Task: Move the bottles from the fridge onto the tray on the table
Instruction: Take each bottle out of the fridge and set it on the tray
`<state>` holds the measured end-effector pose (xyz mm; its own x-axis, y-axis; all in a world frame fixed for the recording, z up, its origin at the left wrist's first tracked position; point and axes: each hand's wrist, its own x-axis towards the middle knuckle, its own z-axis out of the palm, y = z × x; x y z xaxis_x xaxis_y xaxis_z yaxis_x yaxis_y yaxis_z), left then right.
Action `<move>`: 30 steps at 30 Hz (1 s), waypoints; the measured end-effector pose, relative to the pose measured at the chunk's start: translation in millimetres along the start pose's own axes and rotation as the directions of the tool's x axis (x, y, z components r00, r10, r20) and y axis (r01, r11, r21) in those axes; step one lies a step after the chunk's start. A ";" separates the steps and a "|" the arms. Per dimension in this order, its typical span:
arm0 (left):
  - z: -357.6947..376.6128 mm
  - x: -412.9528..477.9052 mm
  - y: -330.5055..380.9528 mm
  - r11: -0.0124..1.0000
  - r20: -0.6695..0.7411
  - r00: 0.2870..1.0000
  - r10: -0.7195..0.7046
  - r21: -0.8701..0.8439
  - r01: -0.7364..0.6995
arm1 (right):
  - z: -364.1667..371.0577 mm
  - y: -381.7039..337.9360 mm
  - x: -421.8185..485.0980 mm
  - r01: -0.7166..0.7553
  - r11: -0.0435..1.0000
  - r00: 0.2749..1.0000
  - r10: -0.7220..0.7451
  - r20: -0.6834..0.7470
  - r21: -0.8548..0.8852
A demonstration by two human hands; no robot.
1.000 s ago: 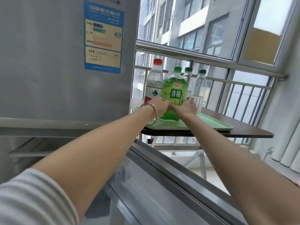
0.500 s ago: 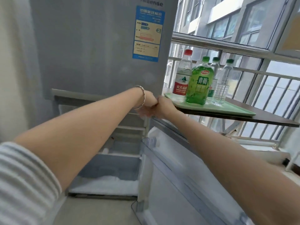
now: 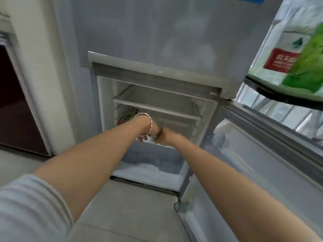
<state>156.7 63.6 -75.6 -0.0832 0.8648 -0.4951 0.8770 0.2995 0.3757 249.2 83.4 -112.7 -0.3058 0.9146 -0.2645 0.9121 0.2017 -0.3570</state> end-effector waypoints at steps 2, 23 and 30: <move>8.5 27.7 -10.5 1.000 -0.049 0.999 0.012 -0.020 -0.013 | 17.8 3.0 28.3 -0.030 0.999 1.000 0.030 0.009 0.034; 64.2 184.0 -28.9 0.961 -0.204 0.974 -0.098 -0.275 0.039 | 91.1 58.1 120.3 -0.162 0.983 0.987 0.163 0.004 0.087; 35.9 138.8 -16.3 0.984 -0.349 0.937 0.004 -0.164 -0.065 | 75.9 51.2 91.3 -0.164 0.981 0.986 0.167 -0.024 0.103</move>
<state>147.8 164.3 -178.5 -0.2396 0.9522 -0.1892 0.7913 0.3045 0.5303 247.2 150.6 -223.1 -0.1424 0.9437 -0.2987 0.9167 0.0120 -0.3993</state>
